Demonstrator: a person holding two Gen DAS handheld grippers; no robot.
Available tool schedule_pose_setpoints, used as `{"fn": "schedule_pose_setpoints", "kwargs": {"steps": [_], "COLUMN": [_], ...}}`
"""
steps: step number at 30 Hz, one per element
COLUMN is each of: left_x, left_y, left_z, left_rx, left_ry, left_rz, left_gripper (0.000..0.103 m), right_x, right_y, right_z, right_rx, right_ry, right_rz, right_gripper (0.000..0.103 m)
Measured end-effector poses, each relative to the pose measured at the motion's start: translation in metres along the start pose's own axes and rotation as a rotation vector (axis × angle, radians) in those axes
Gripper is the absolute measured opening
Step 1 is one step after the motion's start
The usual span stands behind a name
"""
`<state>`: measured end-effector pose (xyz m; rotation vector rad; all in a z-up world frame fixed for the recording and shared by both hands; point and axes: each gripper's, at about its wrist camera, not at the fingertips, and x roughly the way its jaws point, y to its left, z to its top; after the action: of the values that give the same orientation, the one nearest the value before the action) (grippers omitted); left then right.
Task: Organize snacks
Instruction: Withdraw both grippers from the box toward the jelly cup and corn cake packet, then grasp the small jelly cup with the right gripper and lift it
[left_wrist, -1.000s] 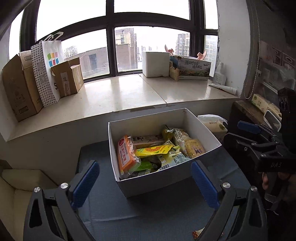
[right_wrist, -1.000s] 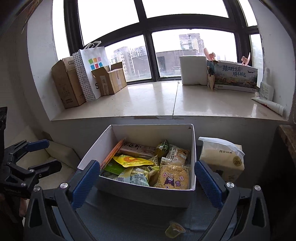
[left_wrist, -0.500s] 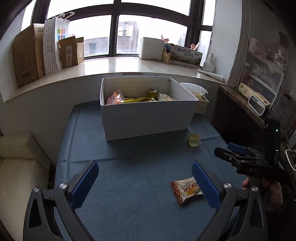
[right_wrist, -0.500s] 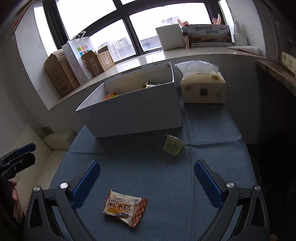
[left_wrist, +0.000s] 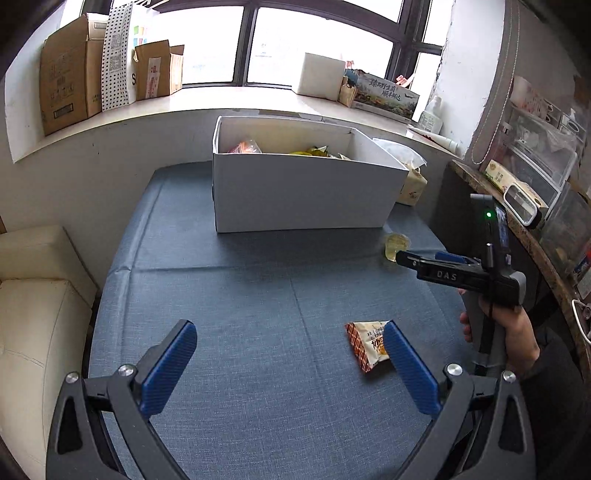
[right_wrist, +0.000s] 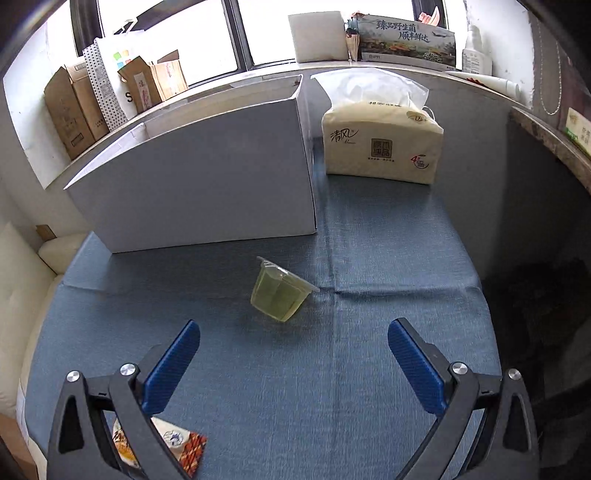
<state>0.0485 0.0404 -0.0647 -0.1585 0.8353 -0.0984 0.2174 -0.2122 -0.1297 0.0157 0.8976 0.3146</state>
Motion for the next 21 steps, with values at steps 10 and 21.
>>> {"fn": "schedule_pose_setpoints", "kwargs": {"steps": [10, 21], "left_x": [0.01, 0.02], "left_y": [-0.009, -0.018], "left_z": [-0.005, -0.008], "left_rx": [0.021, 0.042], "left_ry": [0.026, 0.053], "left_rz": [-0.003, -0.015], "left_gripper": [0.103, 0.103], "right_x": [0.033, 0.008], "right_y": [0.006, 0.002], "right_z": [0.014, 0.005], "right_rx": [-0.047, -0.088], "right_ry": [0.044, -0.008], "right_rz": [-0.023, -0.001], "right_gripper": [0.089, 0.035]}}
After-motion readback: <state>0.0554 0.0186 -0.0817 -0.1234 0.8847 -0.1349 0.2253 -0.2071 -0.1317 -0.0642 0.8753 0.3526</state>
